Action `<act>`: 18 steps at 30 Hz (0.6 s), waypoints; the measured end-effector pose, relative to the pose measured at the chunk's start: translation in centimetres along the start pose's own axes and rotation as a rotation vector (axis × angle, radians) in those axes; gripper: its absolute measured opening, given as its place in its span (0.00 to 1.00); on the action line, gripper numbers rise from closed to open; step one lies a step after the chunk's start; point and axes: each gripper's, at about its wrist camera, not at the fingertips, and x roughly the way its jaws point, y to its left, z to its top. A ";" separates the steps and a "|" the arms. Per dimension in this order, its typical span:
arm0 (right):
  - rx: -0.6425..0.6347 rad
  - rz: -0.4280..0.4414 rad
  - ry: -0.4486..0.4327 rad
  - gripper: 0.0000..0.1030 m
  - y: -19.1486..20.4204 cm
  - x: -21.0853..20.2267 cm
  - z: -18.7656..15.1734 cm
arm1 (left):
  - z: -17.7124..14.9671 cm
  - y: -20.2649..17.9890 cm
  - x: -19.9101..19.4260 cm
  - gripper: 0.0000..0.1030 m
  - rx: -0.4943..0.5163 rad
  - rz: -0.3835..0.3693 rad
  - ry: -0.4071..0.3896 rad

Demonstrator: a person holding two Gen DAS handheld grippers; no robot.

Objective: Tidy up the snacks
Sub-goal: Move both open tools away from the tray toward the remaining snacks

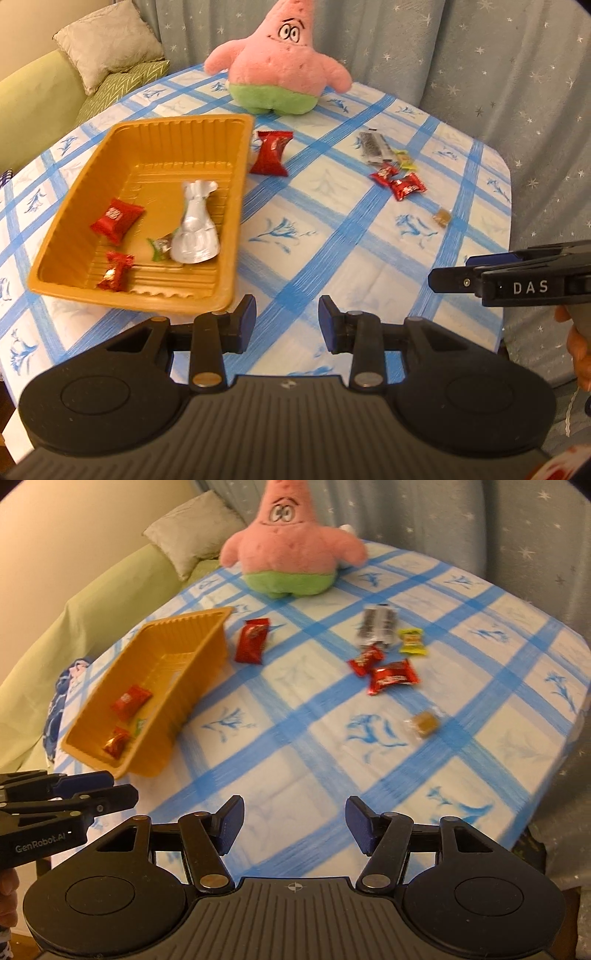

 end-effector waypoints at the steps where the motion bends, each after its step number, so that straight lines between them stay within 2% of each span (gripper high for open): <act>1: 0.005 -0.003 -0.004 0.60 -0.5 -0.1 0.1 | 0.1 -0.4 0.2 0.32 0.001 -0.001 -0.002; 18: 0.017 -0.041 -0.041 0.60 -6.9 -0.2 2.6 | 3.0 -4.7 4.3 0.32 -0.014 0.027 0.001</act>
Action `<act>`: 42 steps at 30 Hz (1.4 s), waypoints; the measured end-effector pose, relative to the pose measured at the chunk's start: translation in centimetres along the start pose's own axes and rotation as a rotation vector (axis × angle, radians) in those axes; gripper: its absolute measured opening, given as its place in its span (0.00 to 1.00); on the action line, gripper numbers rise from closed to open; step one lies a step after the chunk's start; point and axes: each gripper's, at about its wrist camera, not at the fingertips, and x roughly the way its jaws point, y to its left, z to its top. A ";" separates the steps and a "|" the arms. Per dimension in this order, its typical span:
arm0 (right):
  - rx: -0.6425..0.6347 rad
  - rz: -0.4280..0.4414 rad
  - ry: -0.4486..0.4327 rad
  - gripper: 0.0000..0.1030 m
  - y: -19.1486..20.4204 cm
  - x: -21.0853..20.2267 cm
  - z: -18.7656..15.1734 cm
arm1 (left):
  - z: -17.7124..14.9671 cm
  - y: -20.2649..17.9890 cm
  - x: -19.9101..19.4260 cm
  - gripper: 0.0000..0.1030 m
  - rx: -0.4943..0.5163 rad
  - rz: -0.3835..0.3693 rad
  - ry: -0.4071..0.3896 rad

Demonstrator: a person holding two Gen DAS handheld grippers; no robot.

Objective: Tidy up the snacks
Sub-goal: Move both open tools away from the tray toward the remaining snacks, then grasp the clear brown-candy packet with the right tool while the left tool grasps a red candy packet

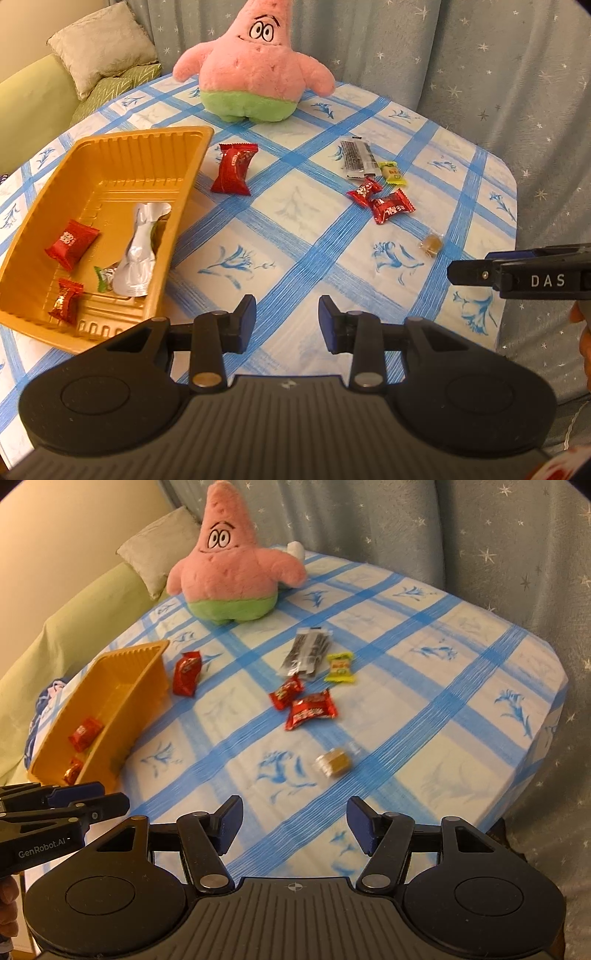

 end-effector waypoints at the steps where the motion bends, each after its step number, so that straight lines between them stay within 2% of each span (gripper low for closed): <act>1: -0.006 0.000 -0.005 0.61 -0.2 0.1 0.1 | 0.1 -0.2 0.3 0.32 0.001 0.002 0.003; 5: -0.057 -0.020 -0.033 0.60 -0.9 1.1 0.4 | 0.6 -0.9 1.3 0.32 -0.001 0.008 0.011; 8: -0.094 -0.041 -0.024 0.60 -1.3 2.4 0.5 | 1.0 -1.2 2.1 0.32 -0.002 0.011 0.016; 12: -0.078 -0.016 0.011 0.58 -1.8 3.8 0.7 | 1.5 -1.5 3.1 0.32 -0.003 0.016 0.026; 16: -0.055 -0.005 0.041 0.52 -1.9 5.2 1.1 | 2.1 -1.5 3.9 0.32 -0.003 0.019 0.034; 23: -0.038 -0.027 0.027 0.48 -2.1 6.6 2.3 | 2.9 -1.1 4.9 0.32 -0.013 0.023 0.042; 27: -0.065 -0.046 0.014 0.44 -1.8 7.1 2.6 | 3.2 -0.8 5.5 0.32 -0.024 0.029 0.046; 36: -0.222 -0.130 -0.012 0.21 -0.7 7.6 2.0 | 3.9 -0.4 6.6 0.32 -0.042 0.043 0.043; 42: -0.217 -0.110 -0.006 0.20 -1.4 7.5 2.4 | 4.8 -0.4 7.5 0.32 -0.043 0.059 0.031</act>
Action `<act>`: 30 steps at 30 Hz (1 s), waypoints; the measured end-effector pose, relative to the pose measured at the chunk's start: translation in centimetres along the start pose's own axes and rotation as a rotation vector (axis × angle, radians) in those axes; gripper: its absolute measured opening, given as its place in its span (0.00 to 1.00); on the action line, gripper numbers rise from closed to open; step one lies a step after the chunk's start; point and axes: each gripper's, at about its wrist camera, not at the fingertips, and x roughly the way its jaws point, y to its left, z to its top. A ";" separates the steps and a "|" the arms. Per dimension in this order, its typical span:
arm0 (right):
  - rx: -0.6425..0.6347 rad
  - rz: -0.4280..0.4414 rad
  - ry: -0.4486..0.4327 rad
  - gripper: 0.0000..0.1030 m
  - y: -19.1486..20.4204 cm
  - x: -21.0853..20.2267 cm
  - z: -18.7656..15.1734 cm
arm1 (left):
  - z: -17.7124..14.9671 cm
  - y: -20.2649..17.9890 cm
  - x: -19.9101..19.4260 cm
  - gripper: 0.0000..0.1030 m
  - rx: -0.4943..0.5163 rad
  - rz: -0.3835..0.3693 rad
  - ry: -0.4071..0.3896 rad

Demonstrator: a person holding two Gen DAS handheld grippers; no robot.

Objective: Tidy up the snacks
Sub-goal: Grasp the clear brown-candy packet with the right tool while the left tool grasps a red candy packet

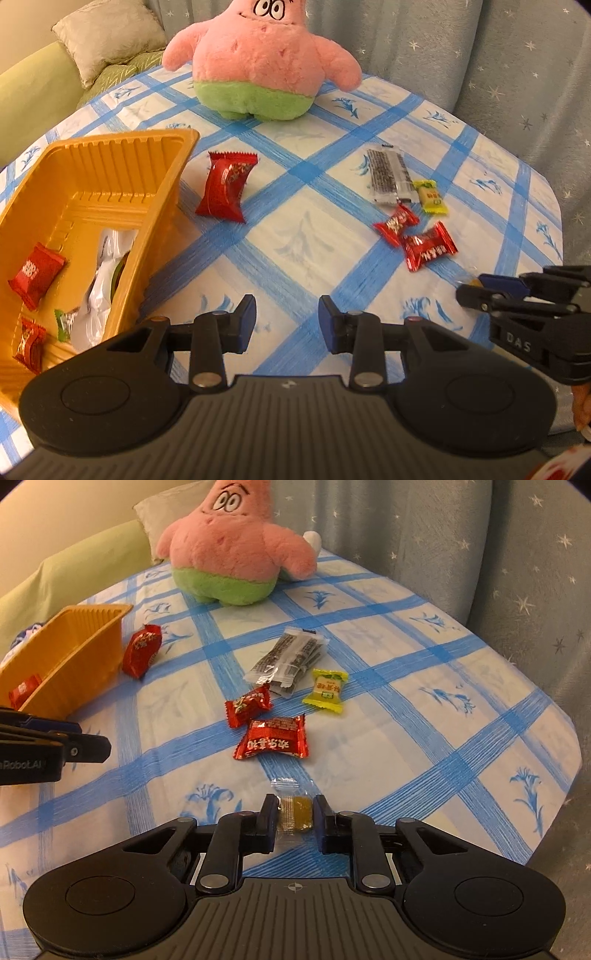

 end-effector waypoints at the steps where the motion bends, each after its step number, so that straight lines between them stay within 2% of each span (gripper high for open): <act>1: 0.015 0.003 0.000 0.20 -0.3 0.0 0.2 | 0.3 0.0 0.2 0.32 -0.001 0.005 -0.006; 6: 0.089 0.004 -0.017 0.20 -2.4 -0.2 1.3 | 2.0 0.4 1.2 0.32 -0.040 0.056 -0.048; 10: 0.132 -0.001 -0.032 0.20 -4.0 -0.4 2.2 | 3.6 0.6 2.6 0.32 -0.060 0.129 -0.071; 15: 0.169 -0.005 -0.044 0.20 -5.5 -0.4 2.9 | 4.8 0.0 4.3 0.32 -0.035 0.231 -0.100; 27: 0.195 0.020 -0.035 0.20 -6.6 0.3 3.3 | 6.2 -0.6 7.7 0.32 0.005 0.377 -0.108; 30: 0.197 0.023 -0.035 0.20 -6.8 0.3 3.3 | 6.3 -0.4 8.2 0.23 0.012 0.376 -0.093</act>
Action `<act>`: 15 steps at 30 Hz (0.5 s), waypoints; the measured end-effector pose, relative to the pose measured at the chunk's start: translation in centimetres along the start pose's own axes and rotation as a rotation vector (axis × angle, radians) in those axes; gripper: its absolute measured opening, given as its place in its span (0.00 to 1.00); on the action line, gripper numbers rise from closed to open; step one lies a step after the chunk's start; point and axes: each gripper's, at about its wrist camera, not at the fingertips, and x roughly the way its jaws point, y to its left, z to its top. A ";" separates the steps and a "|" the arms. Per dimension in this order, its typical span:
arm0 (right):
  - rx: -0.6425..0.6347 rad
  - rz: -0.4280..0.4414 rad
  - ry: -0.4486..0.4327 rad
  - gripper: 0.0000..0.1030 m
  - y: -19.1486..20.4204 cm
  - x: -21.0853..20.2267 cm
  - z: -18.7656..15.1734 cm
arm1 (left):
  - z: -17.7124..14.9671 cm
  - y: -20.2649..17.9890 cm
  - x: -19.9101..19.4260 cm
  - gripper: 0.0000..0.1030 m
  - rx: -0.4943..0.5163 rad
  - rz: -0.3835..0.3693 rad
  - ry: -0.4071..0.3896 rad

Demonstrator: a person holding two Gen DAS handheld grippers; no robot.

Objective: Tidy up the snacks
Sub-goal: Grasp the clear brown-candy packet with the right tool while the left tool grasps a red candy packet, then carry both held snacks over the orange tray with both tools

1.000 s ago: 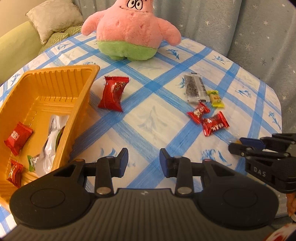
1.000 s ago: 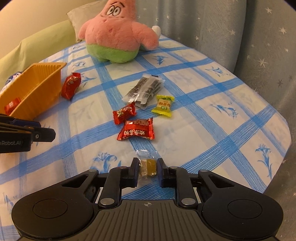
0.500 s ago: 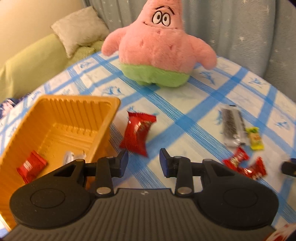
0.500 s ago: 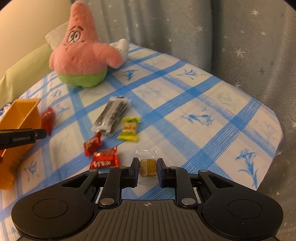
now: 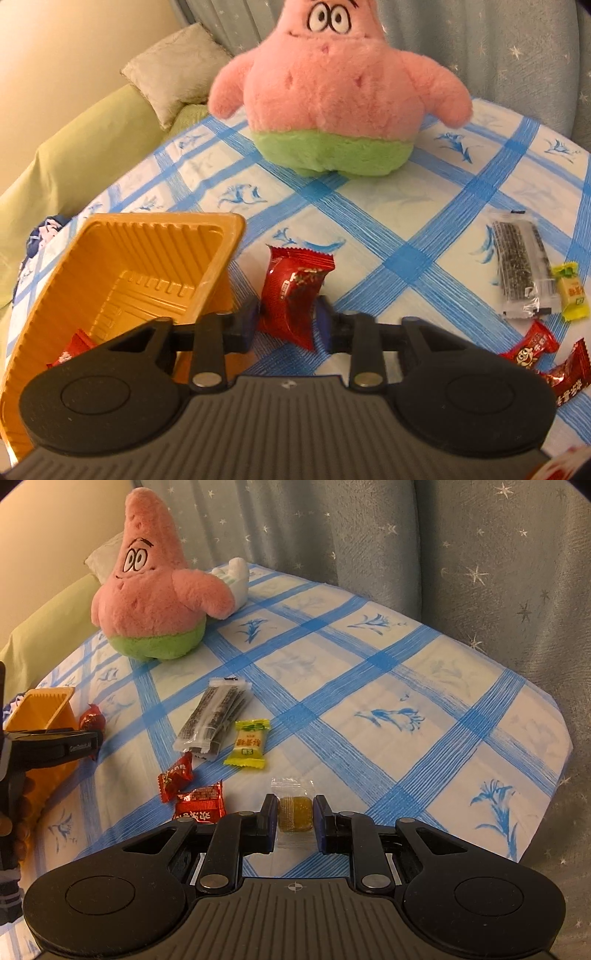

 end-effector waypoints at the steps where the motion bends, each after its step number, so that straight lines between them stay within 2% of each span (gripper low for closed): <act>1: 0.002 -0.001 -0.001 0.20 -0.1 0.0 0.0 | 0.0 0.0 0.0 0.20 0.009 0.002 -0.007; 6: 0.007 -0.003 -0.006 0.20 -0.3 0.0 0.2 | 0.3 -0.4 -1.0 0.17 0.043 -0.083 -0.020; 12: 0.013 -0.003 -0.010 0.20 -0.6 -0.1 0.4 | 0.1 -1.7 -2.7 0.17 0.072 -0.227 0.016; 15: 0.021 -0.007 -0.015 0.20 -0.8 -0.3 0.5 | 0.0 -2.0 -3.2 0.18 0.089 -0.269 0.019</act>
